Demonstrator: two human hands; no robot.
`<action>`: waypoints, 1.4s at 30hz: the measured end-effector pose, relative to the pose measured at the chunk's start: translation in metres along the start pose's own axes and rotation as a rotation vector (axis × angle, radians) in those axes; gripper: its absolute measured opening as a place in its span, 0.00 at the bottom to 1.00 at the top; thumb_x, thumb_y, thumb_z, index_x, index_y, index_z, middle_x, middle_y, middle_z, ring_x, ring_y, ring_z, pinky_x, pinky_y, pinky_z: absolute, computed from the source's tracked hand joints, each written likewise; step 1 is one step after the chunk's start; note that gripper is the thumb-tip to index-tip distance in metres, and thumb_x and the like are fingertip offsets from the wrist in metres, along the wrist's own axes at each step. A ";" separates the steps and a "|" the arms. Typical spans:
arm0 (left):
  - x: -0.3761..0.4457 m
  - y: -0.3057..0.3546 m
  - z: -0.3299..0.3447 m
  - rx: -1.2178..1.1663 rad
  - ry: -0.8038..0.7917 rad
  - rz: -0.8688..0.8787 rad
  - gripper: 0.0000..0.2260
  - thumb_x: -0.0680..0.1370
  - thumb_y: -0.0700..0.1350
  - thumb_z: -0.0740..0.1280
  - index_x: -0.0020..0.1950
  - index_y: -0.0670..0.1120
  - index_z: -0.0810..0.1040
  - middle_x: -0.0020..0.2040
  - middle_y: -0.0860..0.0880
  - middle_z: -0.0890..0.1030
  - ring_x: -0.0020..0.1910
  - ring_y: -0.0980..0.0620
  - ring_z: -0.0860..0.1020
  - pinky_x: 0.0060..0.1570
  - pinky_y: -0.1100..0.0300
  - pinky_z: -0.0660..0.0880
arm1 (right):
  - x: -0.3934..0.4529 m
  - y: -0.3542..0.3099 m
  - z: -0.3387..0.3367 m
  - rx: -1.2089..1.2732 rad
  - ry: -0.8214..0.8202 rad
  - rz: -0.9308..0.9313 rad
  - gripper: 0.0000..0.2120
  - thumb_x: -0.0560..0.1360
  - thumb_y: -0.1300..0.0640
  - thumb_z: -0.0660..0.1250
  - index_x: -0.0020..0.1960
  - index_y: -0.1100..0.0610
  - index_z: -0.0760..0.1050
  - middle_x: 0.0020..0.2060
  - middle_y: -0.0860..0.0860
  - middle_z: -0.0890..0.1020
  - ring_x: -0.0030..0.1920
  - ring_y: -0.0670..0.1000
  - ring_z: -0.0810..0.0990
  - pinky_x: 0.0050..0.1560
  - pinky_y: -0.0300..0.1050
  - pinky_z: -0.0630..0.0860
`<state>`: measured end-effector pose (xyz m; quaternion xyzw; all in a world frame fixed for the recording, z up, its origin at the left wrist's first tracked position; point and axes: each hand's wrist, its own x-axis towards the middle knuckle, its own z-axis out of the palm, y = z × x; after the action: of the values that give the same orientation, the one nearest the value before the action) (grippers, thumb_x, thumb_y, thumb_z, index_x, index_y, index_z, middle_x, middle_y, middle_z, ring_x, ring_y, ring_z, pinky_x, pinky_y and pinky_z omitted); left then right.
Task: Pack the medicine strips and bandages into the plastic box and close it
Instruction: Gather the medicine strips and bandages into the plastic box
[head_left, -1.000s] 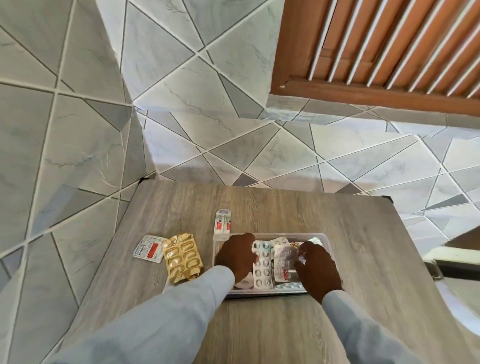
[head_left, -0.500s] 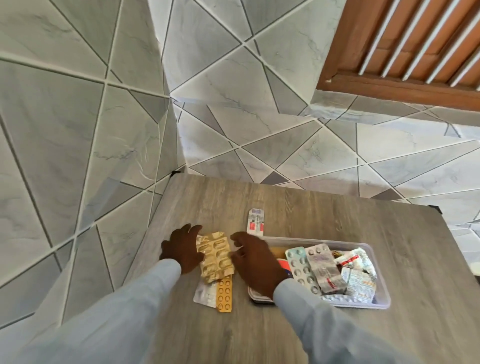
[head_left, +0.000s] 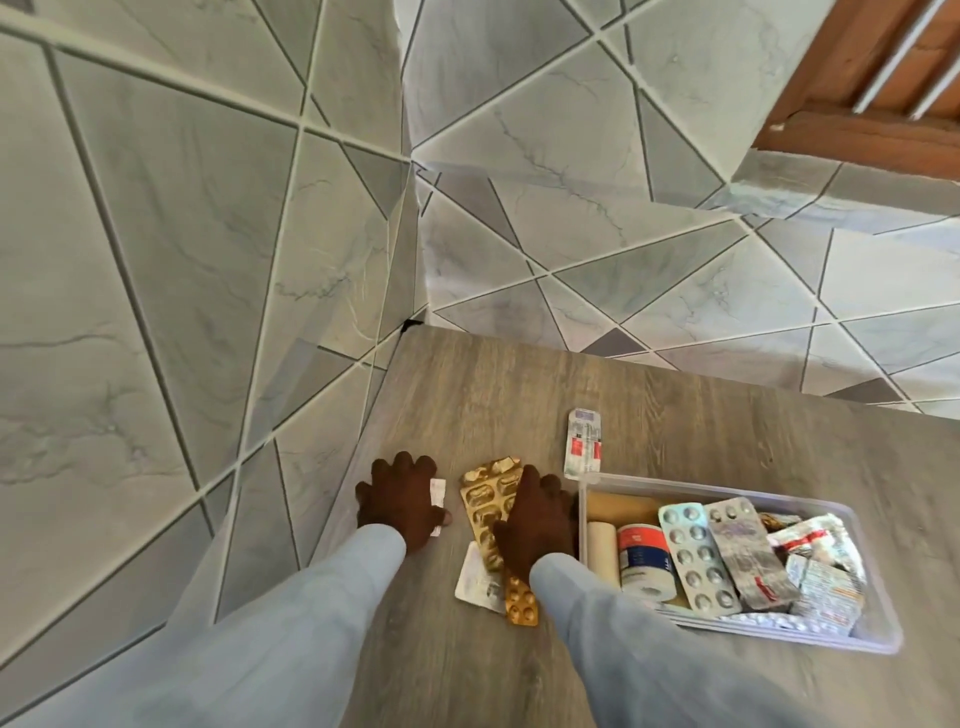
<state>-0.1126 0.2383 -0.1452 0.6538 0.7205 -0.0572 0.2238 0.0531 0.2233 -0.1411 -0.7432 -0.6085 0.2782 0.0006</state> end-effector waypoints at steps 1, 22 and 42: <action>0.000 -0.003 -0.002 -0.008 -0.008 -0.024 0.23 0.68 0.60 0.71 0.59 0.53 0.71 0.60 0.49 0.70 0.61 0.42 0.67 0.56 0.46 0.66 | 0.001 -0.002 0.001 0.045 -0.022 0.027 0.37 0.69 0.51 0.72 0.71 0.53 0.56 0.66 0.58 0.66 0.65 0.62 0.67 0.65 0.55 0.68; -0.056 0.100 -0.041 -1.021 0.140 0.059 0.14 0.75 0.32 0.63 0.42 0.53 0.77 0.48 0.46 0.81 0.46 0.46 0.80 0.44 0.50 0.78 | -0.058 0.076 -0.098 0.787 0.358 -0.203 0.34 0.67 0.61 0.75 0.64 0.45 0.60 0.47 0.46 0.82 0.46 0.45 0.82 0.50 0.41 0.77; -0.099 0.282 0.043 -0.414 0.027 0.408 0.22 0.77 0.44 0.66 0.70 0.50 0.68 0.69 0.50 0.67 0.68 0.50 0.68 0.68 0.60 0.64 | -0.066 0.291 -0.144 0.225 0.448 -0.030 0.32 0.67 0.51 0.75 0.67 0.52 0.66 0.59 0.53 0.73 0.57 0.57 0.74 0.55 0.53 0.74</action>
<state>0.1758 0.1704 -0.0847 0.7263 0.5735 0.1458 0.3497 0.3687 0.1367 -0.0904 -0.7725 -0.5693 0.1726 0.2222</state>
